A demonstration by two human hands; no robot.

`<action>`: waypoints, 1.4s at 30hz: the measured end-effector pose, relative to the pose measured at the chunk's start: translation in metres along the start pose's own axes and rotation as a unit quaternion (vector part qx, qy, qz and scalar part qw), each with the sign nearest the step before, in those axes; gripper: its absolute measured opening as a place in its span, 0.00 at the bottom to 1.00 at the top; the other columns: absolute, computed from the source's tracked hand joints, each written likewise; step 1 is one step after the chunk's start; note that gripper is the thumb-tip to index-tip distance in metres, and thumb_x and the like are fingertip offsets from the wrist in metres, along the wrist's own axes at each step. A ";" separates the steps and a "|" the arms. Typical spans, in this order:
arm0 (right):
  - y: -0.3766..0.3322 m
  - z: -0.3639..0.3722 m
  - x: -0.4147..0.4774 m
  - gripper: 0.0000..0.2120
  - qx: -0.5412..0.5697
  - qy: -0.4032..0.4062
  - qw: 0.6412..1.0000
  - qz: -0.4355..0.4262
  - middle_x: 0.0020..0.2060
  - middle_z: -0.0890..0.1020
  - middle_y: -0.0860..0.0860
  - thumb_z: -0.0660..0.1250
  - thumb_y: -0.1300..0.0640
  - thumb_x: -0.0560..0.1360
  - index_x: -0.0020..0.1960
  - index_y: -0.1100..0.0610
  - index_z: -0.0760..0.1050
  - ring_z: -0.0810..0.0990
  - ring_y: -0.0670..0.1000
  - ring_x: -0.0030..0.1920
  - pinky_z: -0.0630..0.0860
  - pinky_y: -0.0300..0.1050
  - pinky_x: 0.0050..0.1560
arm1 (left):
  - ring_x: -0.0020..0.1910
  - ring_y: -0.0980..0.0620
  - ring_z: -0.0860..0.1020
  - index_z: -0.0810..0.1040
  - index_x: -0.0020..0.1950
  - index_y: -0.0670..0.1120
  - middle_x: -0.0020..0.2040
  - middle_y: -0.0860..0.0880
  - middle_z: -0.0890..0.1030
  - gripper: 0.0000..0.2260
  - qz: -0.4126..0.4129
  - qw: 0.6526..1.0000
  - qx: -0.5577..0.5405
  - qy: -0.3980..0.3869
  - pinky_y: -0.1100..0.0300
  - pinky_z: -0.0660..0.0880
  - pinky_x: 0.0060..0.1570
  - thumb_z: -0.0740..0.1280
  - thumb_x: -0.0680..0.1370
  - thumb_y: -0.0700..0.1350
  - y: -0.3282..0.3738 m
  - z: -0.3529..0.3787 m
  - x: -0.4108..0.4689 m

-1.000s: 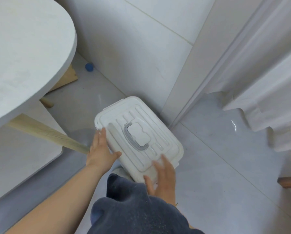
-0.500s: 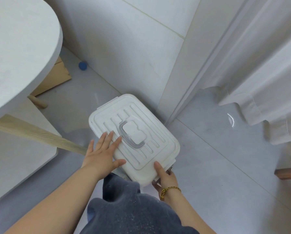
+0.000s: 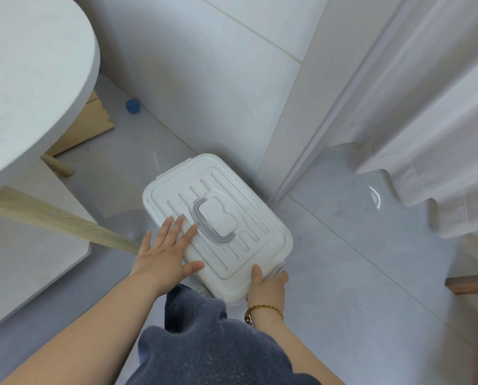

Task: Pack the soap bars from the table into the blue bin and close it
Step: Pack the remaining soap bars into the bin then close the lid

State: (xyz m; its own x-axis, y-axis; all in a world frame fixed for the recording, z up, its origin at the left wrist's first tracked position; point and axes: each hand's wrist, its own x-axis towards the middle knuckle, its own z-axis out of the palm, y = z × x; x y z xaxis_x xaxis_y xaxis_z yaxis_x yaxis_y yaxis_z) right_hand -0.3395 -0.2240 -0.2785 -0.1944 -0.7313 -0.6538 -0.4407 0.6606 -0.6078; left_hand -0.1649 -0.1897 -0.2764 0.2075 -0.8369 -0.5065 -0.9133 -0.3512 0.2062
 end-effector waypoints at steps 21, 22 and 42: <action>-0.047 0.042 0.049 0.30 -0.502 -0.051 0.730 -0.461 0.76 0.41 0.51 0.46 0.41 0.77 0.74 0.49 0.41 0.35 0.54 0.74 0.23 0.51 0.65 | 0.75 0.53 0.46 0.55 0.72 0.55 0.76 0.52 0.50 0.25 0.037 0.993 -0.073 0.090 0.52 0.36 0.71 0.55 0.76 0.59 -0.009 -0.008 0.003; -0.045 0.042 0.050 0.31 -0.497 -0.044 0.732 -0.464 0.76 0.42 0.51 0.46 0.41 0.77 0.74 0.49 0.41 0.35 0.54 0.74 0.22 0.51 0.64 | 0.73 0.51 0.54 0.63 0.69 0.53 0.74 0.50 0.58 0.22 0.037 0.981 -0.116 0.150 0.54 0.40 0.71 0.58 0.76 0.56 -0.013 -0.014 0.006; -0.049 0.045 0.042 0.28 -0.506 0.034 0.719 -0.476 0.61 0.79 0.54 0.50 0.41 0.71 0.61 0.54 0.75 0.65 0.57 0.65 0.45 0.53 0.67 | 0.38 0.53 0.82 0.74 0.60 0.44 0.47 0.47 0.82 0.19 -0.159 0.752 -0.626 -0.130 0.60 0.79 0.35 0.61 0.75 0.53 -0.070 -0.077 0.127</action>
State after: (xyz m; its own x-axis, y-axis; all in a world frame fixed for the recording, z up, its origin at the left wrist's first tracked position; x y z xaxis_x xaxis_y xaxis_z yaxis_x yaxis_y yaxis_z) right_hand -0.2869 -0.2796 -0.2967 0.5908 -0.7987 -0.1142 -0.8066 -0.5817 -0.1049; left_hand -0.0480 -0.3037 -0.2904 0.1222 -0.5732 -0.8102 0.2480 -0.7728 0.5842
